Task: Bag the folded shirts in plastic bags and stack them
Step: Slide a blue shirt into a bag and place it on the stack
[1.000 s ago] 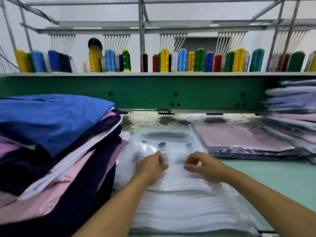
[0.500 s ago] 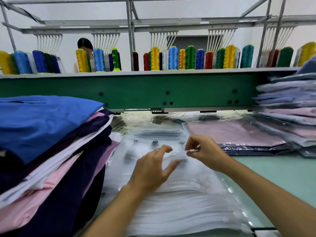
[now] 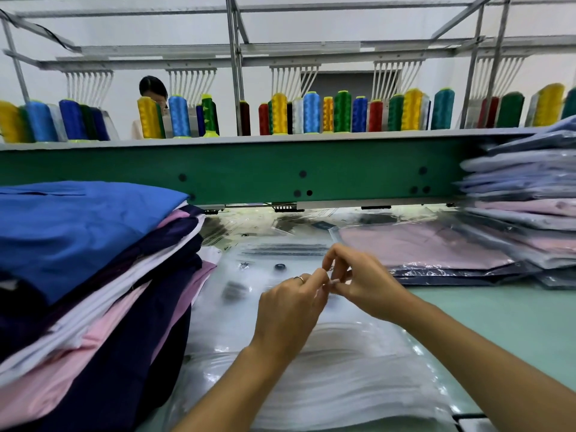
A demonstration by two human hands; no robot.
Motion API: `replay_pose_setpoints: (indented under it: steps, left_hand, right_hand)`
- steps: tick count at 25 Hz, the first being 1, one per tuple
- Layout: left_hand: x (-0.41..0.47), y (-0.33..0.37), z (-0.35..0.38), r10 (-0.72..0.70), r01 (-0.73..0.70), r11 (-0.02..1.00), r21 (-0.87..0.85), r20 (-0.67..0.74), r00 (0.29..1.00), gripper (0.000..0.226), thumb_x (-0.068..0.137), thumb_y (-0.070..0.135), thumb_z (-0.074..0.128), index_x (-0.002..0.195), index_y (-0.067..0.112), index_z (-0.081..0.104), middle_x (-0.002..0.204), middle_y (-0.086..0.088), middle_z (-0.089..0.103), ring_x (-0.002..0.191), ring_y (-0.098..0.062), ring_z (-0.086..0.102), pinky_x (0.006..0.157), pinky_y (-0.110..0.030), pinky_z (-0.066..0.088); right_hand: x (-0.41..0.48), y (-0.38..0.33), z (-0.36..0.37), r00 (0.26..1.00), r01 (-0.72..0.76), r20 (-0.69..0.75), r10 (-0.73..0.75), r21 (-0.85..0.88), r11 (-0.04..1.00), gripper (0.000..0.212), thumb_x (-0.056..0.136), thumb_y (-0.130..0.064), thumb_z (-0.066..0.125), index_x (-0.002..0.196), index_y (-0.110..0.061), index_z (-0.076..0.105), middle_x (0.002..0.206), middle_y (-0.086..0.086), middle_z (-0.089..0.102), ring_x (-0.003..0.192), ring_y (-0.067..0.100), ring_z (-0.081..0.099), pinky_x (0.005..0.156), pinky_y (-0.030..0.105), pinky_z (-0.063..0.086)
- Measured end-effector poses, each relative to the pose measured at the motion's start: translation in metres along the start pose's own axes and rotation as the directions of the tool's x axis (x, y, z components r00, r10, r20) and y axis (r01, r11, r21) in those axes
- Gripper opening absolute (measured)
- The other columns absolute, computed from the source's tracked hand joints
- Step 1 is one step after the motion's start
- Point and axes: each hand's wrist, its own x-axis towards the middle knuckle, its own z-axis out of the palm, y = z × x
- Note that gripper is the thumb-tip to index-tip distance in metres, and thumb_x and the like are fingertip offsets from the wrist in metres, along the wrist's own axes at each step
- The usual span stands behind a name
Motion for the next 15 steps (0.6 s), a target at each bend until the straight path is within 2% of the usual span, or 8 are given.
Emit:
replay_pose_setpoints:
  steps: [4, 7, 9, 12, 15]
  left_hand:
    - [0.001, -0.001, 0.001, -0.048, 0.051, 0.998, -0.027, 0.111, 0.993, 0.014, 0.102, 0.044, 0.042, 0.112, 0.036, 0.046, 0.094, 0.007, 0.07, 0.085, -0.022, 0.065, 0.063, -0.04, 0.053]
    - [0.001, -0.007, 0.001, -0.122, 0.134, 0.989, -0.068, 0.161, 0.979, 0.013, 0.101, 0.043, 0.043, 0.103, 0.03, 0.043, 0.094, 0.006, 0.071, 0.087, -0.024, 0.064, 0.068, -0.04, 0.053]
    - [0.0, -0.014, -0.001, -0.159, 0.168, 0.985, -0.036, 0.183, 0.97, 0.018, 0.1, 0.043, 0.042, 0.097, 0.025, 0.04, 0.09, 0.003, 0.069, 0.086, -0.027, 0.061, 0.068, -0.04, 0.052]
    - [-0.002, -0.032, -0.008, -0.223, 0.22, 0.975, 0.036, 0.2, 0.954, 0.017, 0.098, 0.037, 0.044, 0.094, 0.022, 0.042, 0.085, -0.001, 0.066, 0.085, -0.03, 0.059, 0.07, -0.041, 0.052]
    - [-0.003, -0.053, -0.018, -0.335, 0.331, 0.942, 0.061, 0.248, 0.909, 0.01, 0.097, 0.027, 0.046, 0.091, 0.019, 0.044, 0.083, -0.003, 0.064, 0.08, -0.033, 0.058, 0.07, -0.042, 0.052]
  right_hand:
    - [0.001, 0.003, 0.0, 0.997, -0.059, 0.046, 0.064, -0.098, 0.993, 0.035, 0.085, -0.001, 0.072, 0.086, -0.035, 0.063, 0.07, -0.007, 0.062, 0.065, 0.004, 0.057, 0.058, 0.018, 0.048]
    - [0.004, 0.009, 0.0, 0.994, -0.098, 0.021, 0.103, -0.17, 0.981, 0.03, 0.084, -0.001, 0.071, 0.084, -0.03, 0.072, 0.074, -0.009, 0.062, 0.068, 0.003, 0.057, 0.057, 0.012, 0.042]
    - [0.005, 0.015, -0.004, 0.99, -0.139, -0.03, 0.136, -0.21, 0.968, 0.026, 0.083, -0.001, 0.073, 0.081, -0.027, 0.074, 0.076, -0.009, 0.062, 0.07, 0.003, 0.057, 0.057, 0.011, 0.039]
    - [0.006, 0.029, -0.01, 0.972, -0.234, -0.08, 0.221, -0.231, 0.944, 0.029, 0.083, -0.003, 0.075, 0.074, -0.031, 0.069, 0.075, -0.006, 0.068, 0.072, 0.007, 0.063, 0.059, 0.014, 0.044]
    - [0.006, 0.039, -0.014, 0.952, -0.304, -0.122, 0.282, -0.235, 0.924, 0.031, 0.084, -0.006, 0.076, 0.068, -0.029, 0.064, 0.073, -0.004, 0.071, 0.073, 0.011, 0.068, 0.067, 0.027, 0.056]
